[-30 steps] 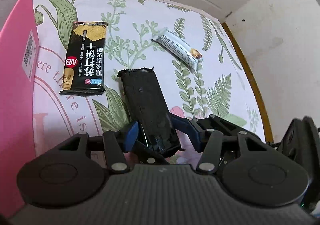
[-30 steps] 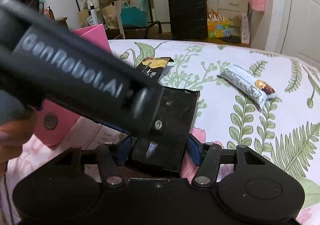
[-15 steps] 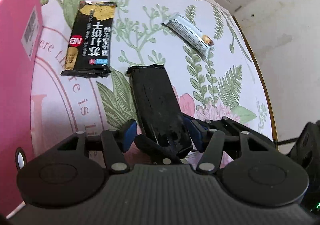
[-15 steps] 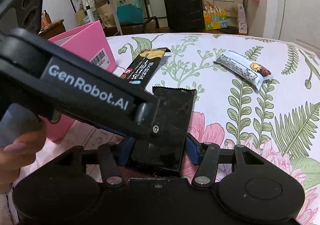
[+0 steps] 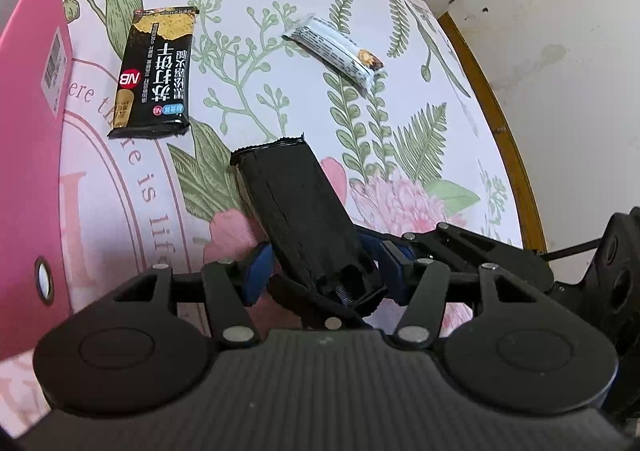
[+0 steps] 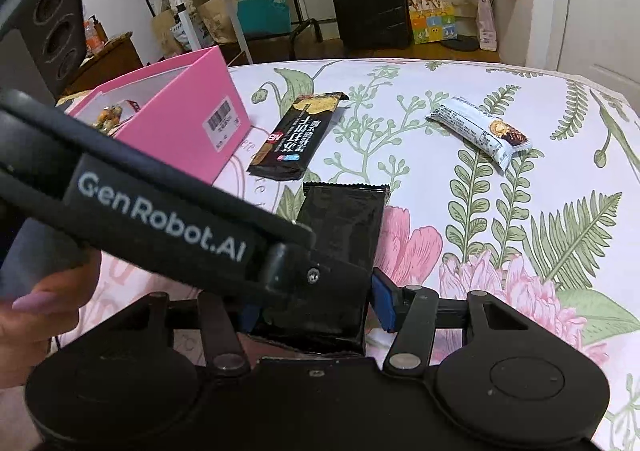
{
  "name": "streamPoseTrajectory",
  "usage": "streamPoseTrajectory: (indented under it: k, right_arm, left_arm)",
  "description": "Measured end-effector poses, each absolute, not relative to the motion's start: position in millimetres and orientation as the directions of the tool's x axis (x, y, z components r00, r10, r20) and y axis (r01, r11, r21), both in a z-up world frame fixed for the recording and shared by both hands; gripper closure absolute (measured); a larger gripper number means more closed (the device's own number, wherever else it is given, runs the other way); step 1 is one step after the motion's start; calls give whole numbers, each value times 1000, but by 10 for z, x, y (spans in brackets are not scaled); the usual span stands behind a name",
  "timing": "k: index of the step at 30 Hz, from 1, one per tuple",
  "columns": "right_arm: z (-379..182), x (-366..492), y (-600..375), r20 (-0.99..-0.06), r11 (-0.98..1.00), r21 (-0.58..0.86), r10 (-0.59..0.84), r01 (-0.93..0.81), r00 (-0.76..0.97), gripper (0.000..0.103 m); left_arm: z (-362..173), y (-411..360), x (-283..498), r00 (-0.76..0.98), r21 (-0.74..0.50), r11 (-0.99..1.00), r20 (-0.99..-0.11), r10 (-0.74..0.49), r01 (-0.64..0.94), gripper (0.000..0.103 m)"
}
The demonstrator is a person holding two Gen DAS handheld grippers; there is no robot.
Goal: Organize snacks
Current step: 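Carry the black bar into the pink box and open the left tool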
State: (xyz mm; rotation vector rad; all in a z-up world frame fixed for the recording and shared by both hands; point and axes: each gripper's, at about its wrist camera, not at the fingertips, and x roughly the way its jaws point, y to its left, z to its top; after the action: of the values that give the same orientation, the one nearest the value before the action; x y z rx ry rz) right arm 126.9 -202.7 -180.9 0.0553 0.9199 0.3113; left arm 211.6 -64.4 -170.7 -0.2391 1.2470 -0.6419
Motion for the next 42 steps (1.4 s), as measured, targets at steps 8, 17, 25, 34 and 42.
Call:
streamPoseTrajectory:
  k: [8, 17, 25, 34, 42]
  right_arm:
    - [-1436, 1047, -1916, -802, 960, 132, 250, -249, 543, 44]
    - [-881, 825, -1745, -746, 948, 86, 266, -308, 611, 44]
    - [-605, 1074, -1330, -676, 881, 116, 408, -459, 614, 44]
    - [-774, 1622, -736, -647, 780, 172, 550, -601, 528, 44]
    - [-1139, 1929, -403, -637, 722, 167, 599, -672, 486, 38]
  left_arm:
    - [-1372, -578, 1830, 168, -502, 799, -802, -573, 330, 48]
    - [-726, -350, 1518, 312, -440, 823, -774, -551, 361, 48]
    - [-380, 307, 1485, 497, -420, 875, -721, -483, 240, 47]
    - [-534, 997, 1817, 577, -410, 910, -730, -365, 56, 47]
    - [-948, 1366, 2045, 571, -358, 928, -786, -238, -105, 44]
